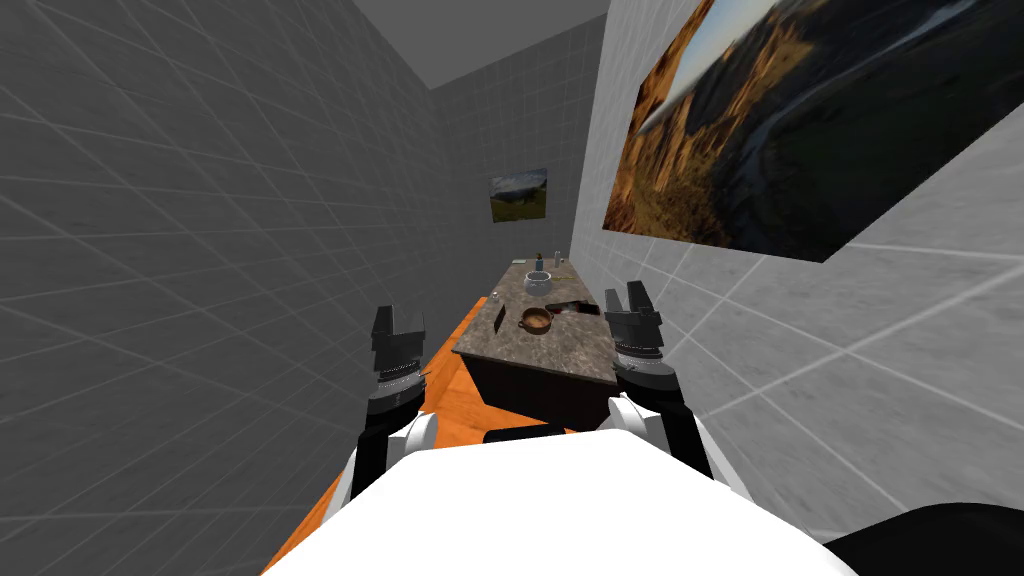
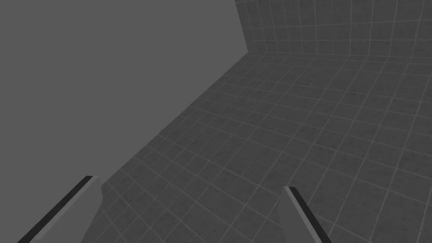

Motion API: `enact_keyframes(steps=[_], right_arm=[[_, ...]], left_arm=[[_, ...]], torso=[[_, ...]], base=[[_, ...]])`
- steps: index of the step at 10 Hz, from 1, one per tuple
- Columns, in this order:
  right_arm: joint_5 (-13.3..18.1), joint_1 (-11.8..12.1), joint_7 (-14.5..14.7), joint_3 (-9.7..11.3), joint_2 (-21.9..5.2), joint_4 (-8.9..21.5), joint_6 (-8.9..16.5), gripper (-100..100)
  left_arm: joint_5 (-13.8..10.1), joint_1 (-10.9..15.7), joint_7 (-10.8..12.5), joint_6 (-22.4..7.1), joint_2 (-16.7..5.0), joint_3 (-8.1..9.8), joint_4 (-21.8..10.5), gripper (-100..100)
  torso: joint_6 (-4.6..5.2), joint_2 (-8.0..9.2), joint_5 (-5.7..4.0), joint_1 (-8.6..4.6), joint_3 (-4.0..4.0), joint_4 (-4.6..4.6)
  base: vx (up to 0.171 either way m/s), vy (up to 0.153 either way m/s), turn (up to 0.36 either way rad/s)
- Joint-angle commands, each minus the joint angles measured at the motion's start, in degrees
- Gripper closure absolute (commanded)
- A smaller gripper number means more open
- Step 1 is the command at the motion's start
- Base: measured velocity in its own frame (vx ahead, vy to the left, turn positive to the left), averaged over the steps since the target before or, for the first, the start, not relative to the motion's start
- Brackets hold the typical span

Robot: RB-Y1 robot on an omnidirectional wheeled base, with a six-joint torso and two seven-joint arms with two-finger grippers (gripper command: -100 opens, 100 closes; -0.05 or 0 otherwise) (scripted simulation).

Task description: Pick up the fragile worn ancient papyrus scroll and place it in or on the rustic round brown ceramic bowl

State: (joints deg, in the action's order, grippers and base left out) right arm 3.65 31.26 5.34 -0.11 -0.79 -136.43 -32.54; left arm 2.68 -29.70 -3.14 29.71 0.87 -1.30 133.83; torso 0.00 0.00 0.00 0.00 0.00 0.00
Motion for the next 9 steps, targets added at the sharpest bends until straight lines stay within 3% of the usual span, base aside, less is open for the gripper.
enact_keyframes(steps=[1,5,9], right_arm=[[0.0,0.0,0.0,0.0,0.0,0.0,0.0,0],[0.0,-0.01,0.0,0.0,-0.01,0.01,0.0,0],[0.0,-0.01,0.0,-0.01,-0.01,0.0,0.0,0]], left_arm=[[-0.11,0.96,-0.78,-0.84,-2.68,-0.36,-1.12,-100],[-0.49,4.39,-3.57,-3.76,-7.65,-1.72,-4.95,-100],[-1.1,9.81,-7.97,-8.16,-12.54,-3.98,-10.84,-100]], torso=[[0.0,0.0,0.0,0.0,0.0,0.0],[0.01,0.32,0.07,0.3,0.19,0.08],[0.01,0.31,0.09,0.39,0.18,0.07]], base=[[-0.061,0.037,-0.062],[-0.093,0.079,-0.073],[-0.085,0.08,-0.088]])
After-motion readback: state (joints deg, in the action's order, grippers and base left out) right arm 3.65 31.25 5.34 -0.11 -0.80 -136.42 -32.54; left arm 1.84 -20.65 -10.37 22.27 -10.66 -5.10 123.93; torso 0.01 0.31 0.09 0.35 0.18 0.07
